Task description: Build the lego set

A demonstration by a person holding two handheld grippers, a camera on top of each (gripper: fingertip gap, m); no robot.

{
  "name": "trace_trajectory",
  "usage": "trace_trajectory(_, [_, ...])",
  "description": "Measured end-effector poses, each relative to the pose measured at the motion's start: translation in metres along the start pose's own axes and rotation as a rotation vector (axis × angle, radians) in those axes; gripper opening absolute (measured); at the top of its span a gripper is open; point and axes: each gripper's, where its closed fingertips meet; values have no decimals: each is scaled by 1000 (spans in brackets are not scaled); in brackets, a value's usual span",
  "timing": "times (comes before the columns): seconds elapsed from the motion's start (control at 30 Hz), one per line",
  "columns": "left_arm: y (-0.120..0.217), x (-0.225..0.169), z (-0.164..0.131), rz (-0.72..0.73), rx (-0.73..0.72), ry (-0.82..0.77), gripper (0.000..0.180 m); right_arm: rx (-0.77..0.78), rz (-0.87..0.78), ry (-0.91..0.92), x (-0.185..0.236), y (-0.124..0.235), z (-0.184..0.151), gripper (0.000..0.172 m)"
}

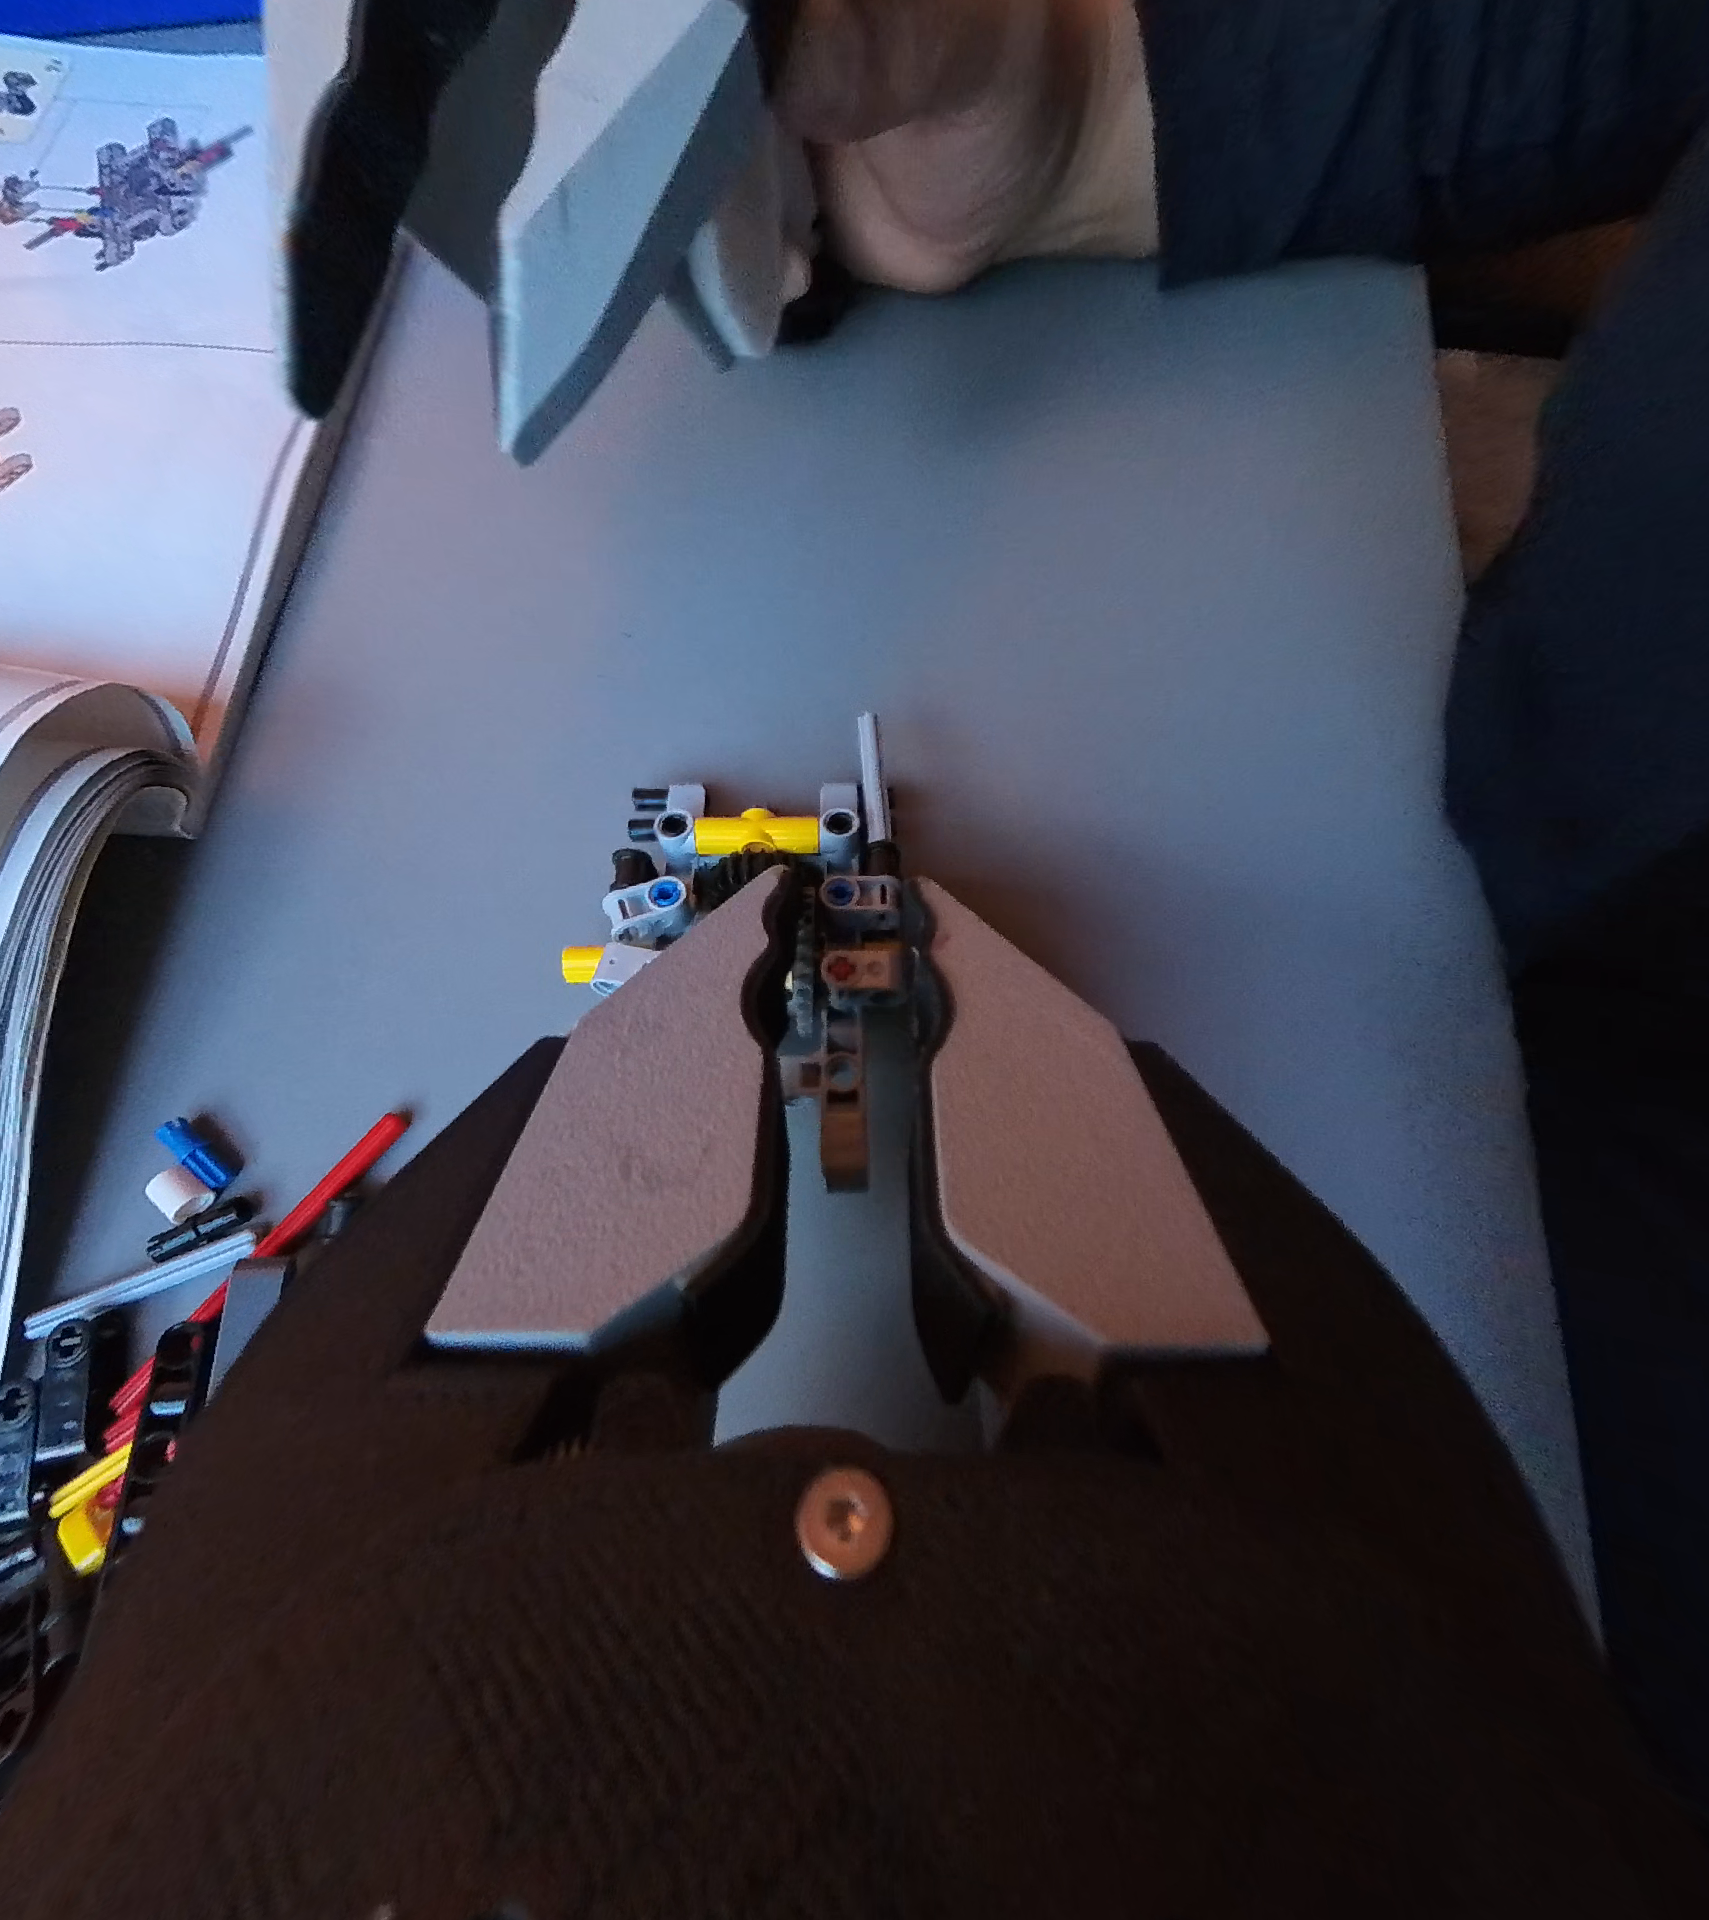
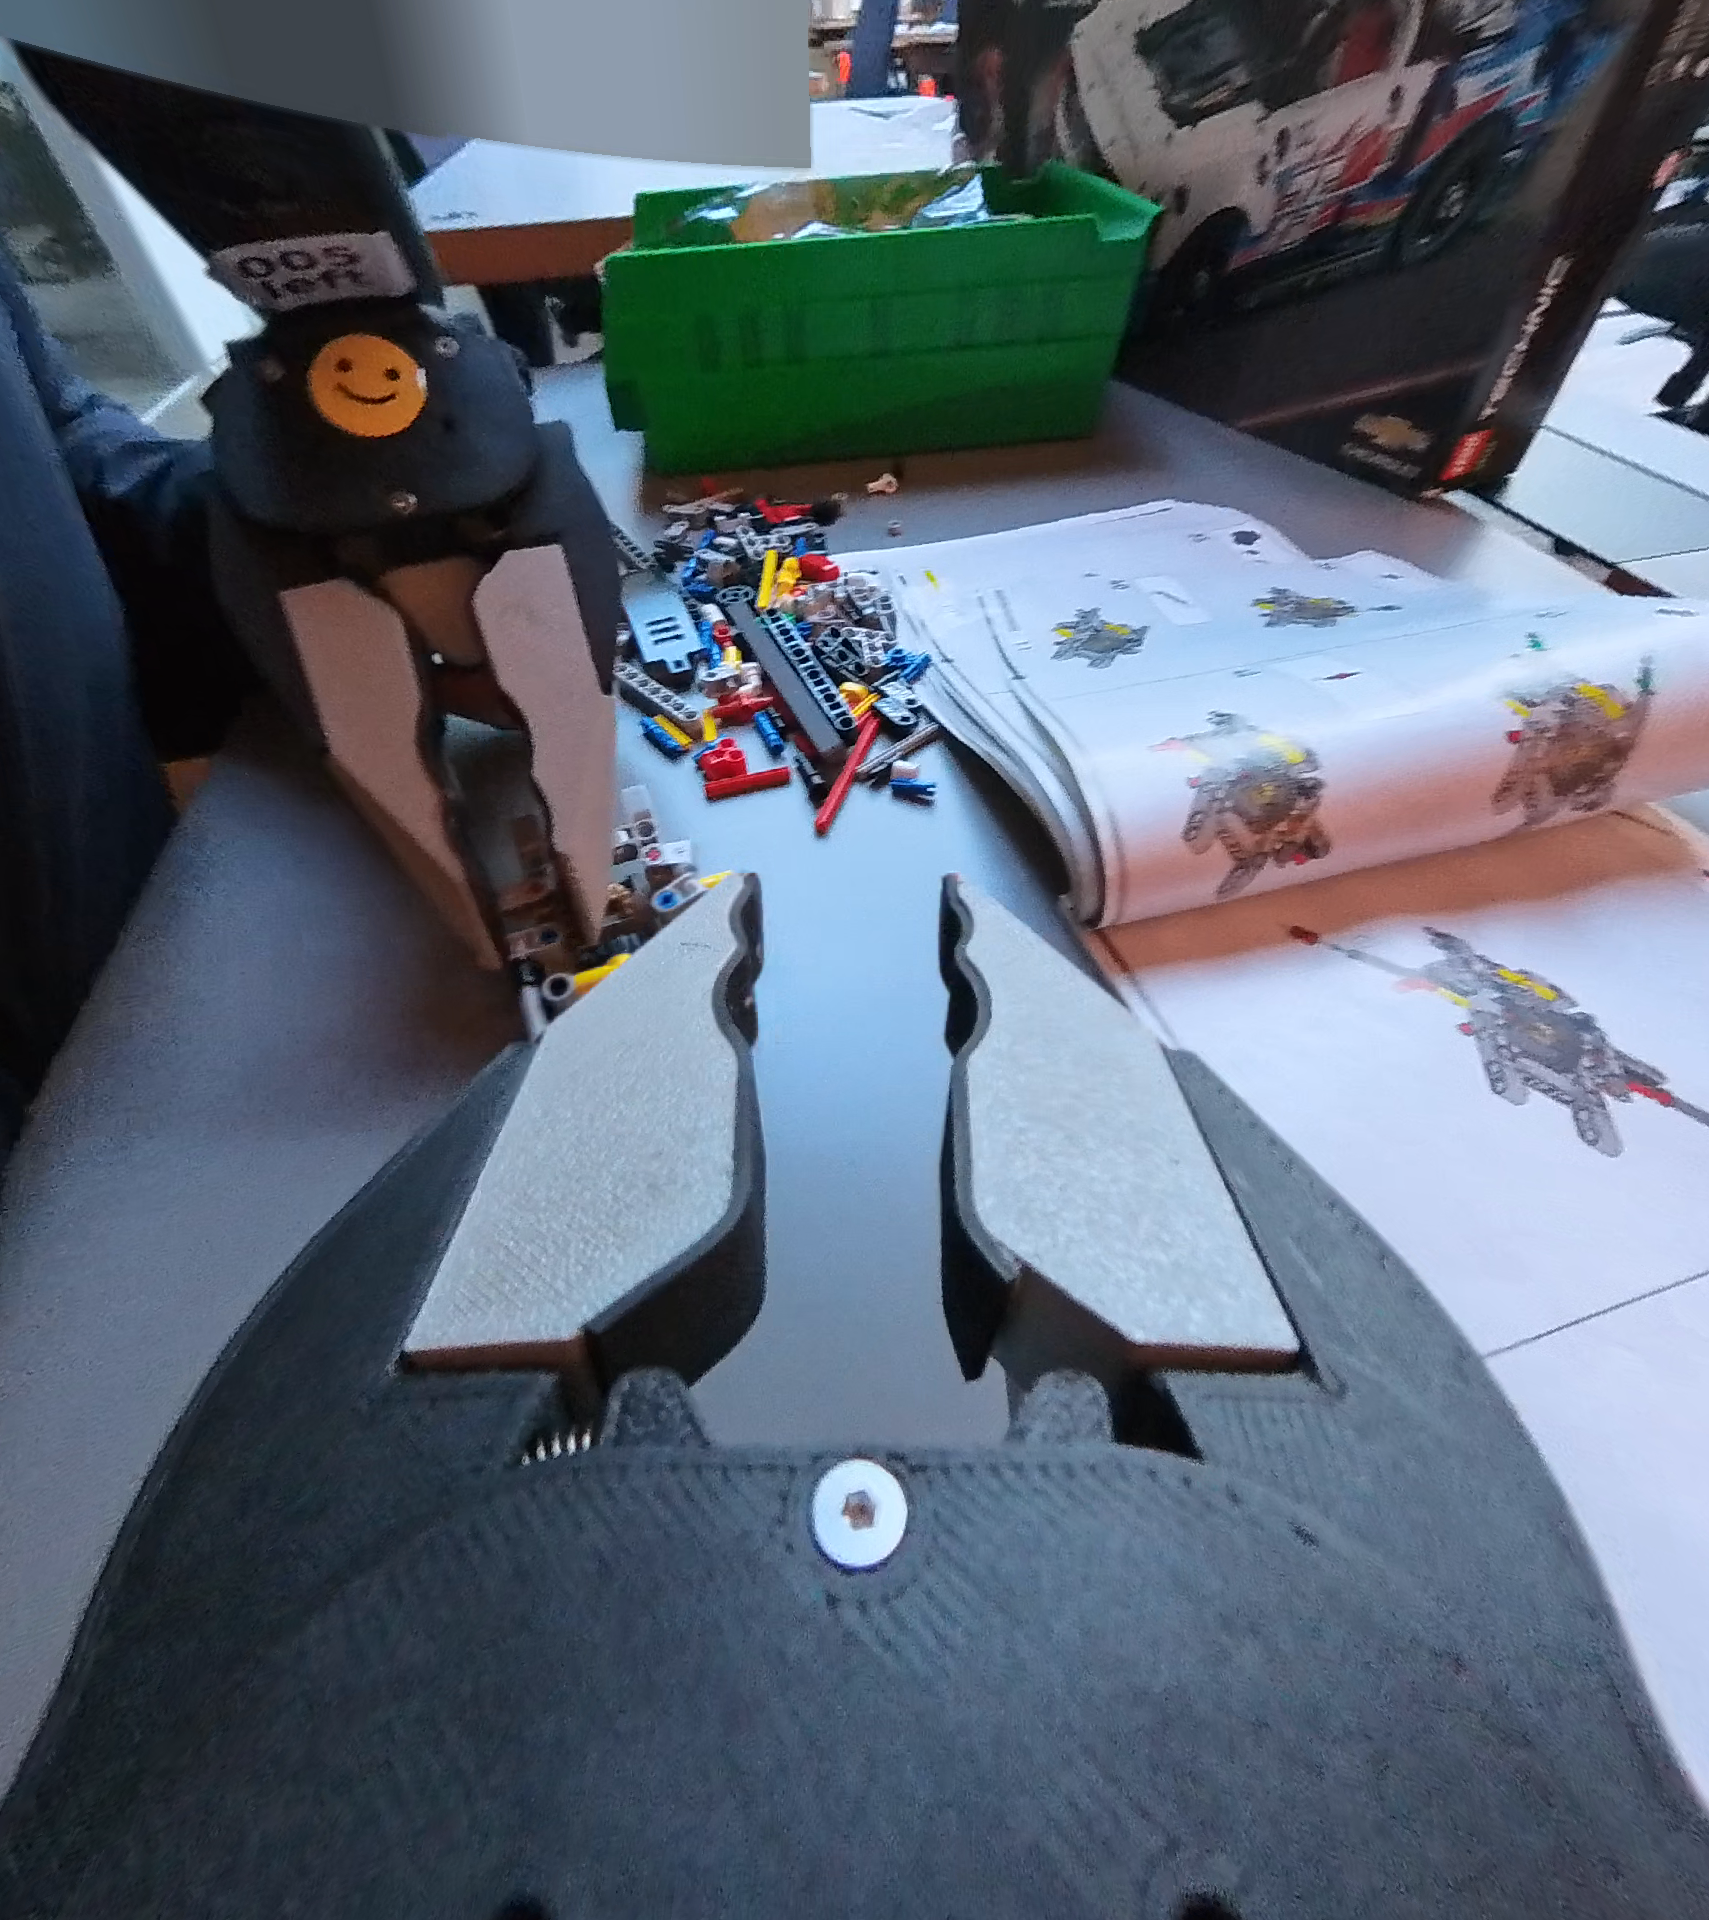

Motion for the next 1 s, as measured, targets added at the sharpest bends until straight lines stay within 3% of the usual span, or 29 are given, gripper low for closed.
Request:
trace_trajectory(0.33, [-2, 0, 2, -2, -35, -8, 17, 20, -28, 9, -26, -26, 3, 30])
trace_trajectory(1.0, [-1, -2, 1, 3, -41, -22, 17, 3, 3, -16, -26, -26, 4, 31])
Point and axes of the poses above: each gripper's, where its closed fingertips meet, y back along the fingers, z out of its top, x = y × z across the jaws, and after that the axes turned 8 degrees about y, right-handed
